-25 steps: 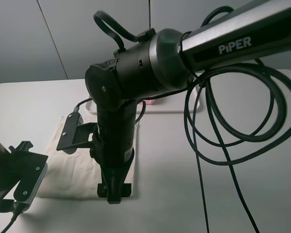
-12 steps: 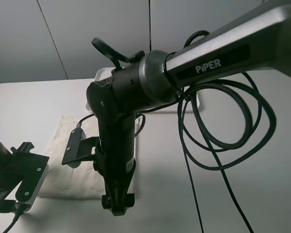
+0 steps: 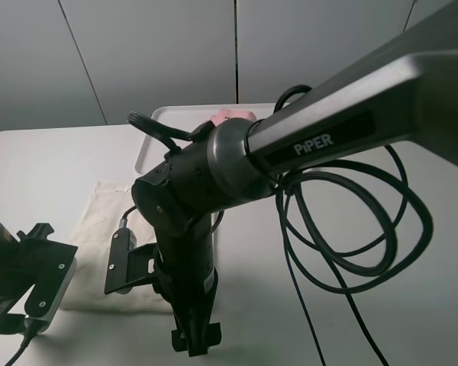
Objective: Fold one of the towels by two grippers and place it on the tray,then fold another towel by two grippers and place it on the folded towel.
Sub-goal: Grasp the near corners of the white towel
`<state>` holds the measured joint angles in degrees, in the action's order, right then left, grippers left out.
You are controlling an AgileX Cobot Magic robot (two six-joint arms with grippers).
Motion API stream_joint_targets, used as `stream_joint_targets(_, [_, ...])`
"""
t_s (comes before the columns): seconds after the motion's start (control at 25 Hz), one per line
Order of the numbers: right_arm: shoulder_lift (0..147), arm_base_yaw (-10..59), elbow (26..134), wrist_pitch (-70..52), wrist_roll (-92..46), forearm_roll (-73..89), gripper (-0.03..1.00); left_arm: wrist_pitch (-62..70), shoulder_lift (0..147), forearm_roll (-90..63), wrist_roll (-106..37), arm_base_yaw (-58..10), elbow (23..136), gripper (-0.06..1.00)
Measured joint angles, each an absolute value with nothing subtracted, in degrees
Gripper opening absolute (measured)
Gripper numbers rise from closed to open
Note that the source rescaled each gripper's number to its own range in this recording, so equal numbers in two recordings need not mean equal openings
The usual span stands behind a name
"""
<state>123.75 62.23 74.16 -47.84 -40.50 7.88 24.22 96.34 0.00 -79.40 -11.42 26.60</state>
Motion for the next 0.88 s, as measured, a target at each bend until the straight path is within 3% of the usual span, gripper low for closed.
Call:
stream_joint_targets(0.24, [123.26,62.32,72.53,-44.75,-37.58,5.99,0.99,24.11,96.43,0.00,-79.23,-11.42,26.60,1.00])
stream_joint_targets(0.36, [123.14,62.32,71.82,-42.43,-37.05,4.77,0.79,24.11,96.43,0.00,-78.60,-11.42,26.60,1.00])
stream_joint_targets(0.72, [123.14,62.20,71.60,-40.37,-35.62,3.53,0.05,24.01,96.43,0.00,-78.39,-11.42,26.60,1.00])
stream_joint_targets(0.88, [123.14,62.20,71.60,-40.32,-35.30,3.53,0.00,23.67,96.43,0.00,-78.39,-11.42,26.60,1.00])
